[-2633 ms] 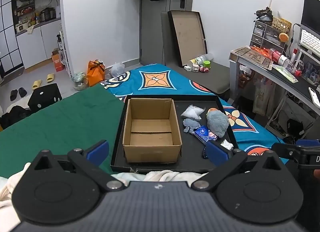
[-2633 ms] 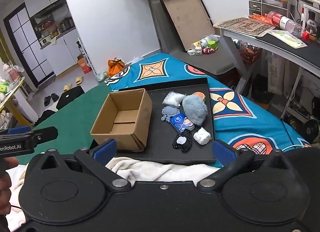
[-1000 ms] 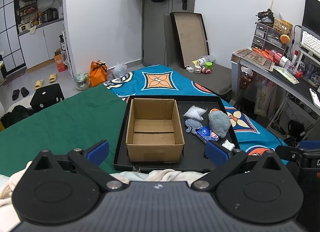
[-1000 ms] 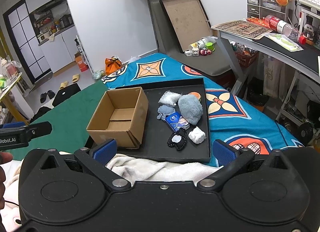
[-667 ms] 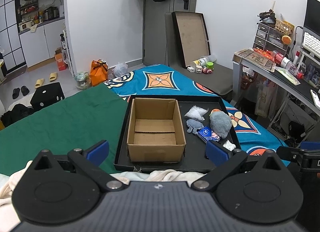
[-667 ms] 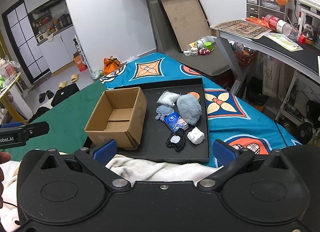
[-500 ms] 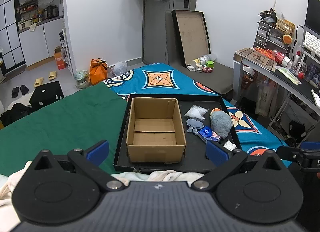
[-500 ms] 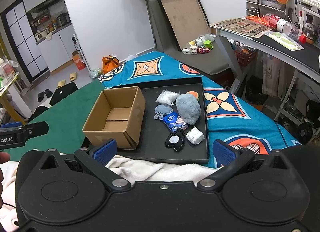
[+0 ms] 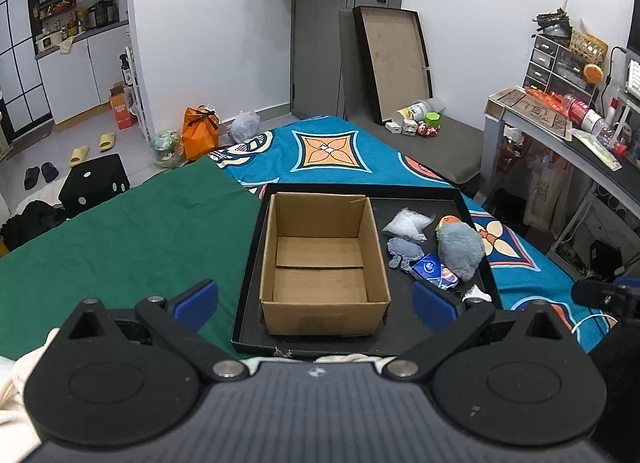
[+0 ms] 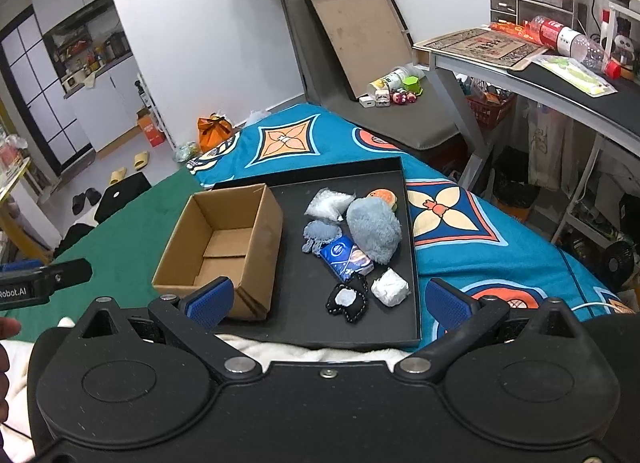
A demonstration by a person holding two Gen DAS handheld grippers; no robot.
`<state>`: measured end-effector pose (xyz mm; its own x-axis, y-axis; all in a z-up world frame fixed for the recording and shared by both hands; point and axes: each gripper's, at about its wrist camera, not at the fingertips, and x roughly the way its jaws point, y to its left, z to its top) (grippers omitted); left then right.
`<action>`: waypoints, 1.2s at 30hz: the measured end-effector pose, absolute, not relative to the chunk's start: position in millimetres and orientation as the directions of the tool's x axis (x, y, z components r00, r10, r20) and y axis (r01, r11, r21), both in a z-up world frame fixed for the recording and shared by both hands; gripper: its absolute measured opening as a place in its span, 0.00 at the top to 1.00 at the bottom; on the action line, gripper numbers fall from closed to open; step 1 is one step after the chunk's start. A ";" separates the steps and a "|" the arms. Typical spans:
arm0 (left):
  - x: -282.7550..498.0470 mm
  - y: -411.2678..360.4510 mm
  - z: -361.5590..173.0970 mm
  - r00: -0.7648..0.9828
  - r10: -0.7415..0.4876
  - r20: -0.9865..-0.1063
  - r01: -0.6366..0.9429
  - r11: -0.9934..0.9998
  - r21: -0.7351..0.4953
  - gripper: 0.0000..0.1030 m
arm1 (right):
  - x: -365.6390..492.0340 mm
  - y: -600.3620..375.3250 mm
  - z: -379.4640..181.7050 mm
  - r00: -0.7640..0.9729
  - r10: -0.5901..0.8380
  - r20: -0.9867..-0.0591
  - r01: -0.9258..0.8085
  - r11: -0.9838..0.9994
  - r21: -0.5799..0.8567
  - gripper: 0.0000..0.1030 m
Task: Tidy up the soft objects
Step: 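Reach the right gripper down and grasp the fluffy light-blue plush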
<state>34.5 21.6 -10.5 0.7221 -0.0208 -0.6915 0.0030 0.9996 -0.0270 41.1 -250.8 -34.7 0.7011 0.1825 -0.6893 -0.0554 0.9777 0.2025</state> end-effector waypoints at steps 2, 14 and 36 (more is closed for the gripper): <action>40.5 23.7 -12.8 0.717 -0.016 -0.697 -0.003 1.000 -0.026 0.01 | 46.9 -253.5 -36.7 0.701 0.183 -0.689 -0.050 0.977 0.209 0.00; 79.2 28.4 -27.9 0.683 0.024 -0.730 -0.038 0.999 -0.002 0.01 | 84.5 -267.7 -57.3 0.668 0.211 -0.714 -0.032 0.966 0.256 0.00; 145.4 44.2 -84.1 0.588 0.125 -0.799 -0.118 0.991 0.069 0.03 | 170.5 -287.1 -112.8 0.614 0.272 -0.741 -0.004 0.940 0.342 0.09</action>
<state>145.4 44.2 -84.1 0.5885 0.1253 -0.7987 -0.1175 0.9907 0.0689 170.5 -287.1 -112.8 0.6144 0.2722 -0.7406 -0.0038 0.9396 0.3422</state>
